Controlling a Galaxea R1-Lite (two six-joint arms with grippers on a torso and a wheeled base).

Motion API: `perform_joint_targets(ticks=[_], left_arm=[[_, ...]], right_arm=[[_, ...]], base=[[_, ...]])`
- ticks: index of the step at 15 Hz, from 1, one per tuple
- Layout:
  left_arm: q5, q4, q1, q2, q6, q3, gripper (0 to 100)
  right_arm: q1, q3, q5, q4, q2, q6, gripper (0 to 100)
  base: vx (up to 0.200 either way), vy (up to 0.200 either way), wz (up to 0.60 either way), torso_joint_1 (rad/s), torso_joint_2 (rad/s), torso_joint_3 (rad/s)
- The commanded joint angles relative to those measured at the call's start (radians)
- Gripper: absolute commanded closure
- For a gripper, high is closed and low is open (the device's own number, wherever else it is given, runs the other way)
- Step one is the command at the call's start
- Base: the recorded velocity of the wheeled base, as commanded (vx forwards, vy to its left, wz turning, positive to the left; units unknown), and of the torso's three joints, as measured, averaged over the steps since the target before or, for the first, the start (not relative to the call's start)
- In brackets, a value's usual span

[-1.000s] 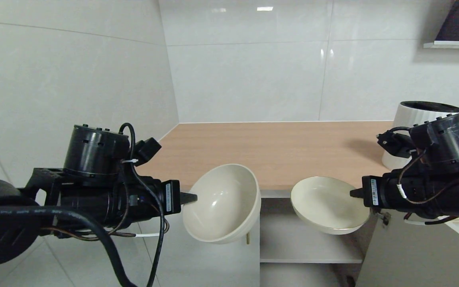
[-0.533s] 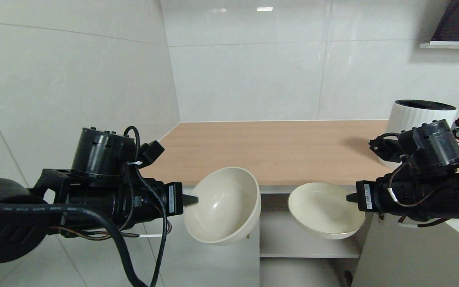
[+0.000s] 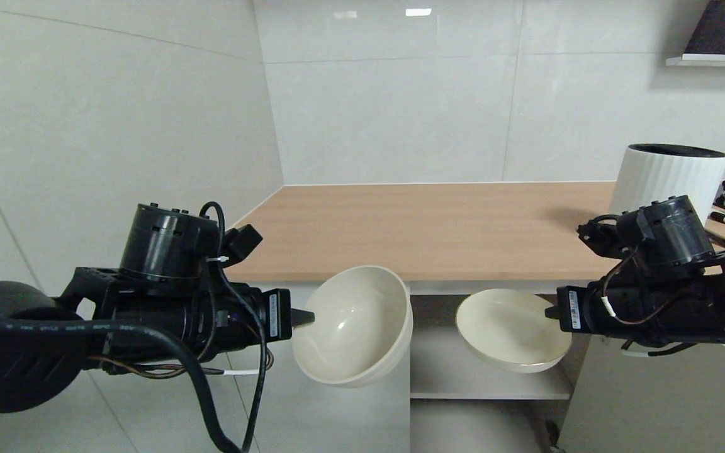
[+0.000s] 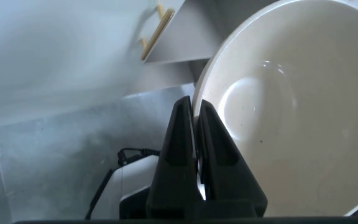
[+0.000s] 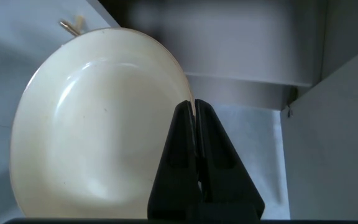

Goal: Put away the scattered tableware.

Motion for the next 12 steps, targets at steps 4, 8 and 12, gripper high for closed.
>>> perform_joint_targets(ticks=[4, 8, 12], left_arm=[[0.0, 0.0, 0.0, 0.022, 0.001, 0.0, 100], [0.0, -0.028, 0.0, 0.026, 0.0, 0.003, 100], [0.0, -0.028, 0.0, 0.026, 0.001, 0.003, 100]], right_arm=[[-0.01, 0.0, -0.002, -0.01, 0.023, -0.009, 100], [-0.02, 0.0, -0.002, -0.019, 0.029, -0.011, 100], [-0.022, 0.0, -0.002, -0.019, 0.042, -0.011, 100]], base=[[0.0, 0.0, 0.0, -0.176, 0.45, 0.273], [0.0, 0.0, 0.0, -0.157, 0.46, 0.301], [0.0, 0.0, 0.0, -0.093, 0.41, 0.283]])
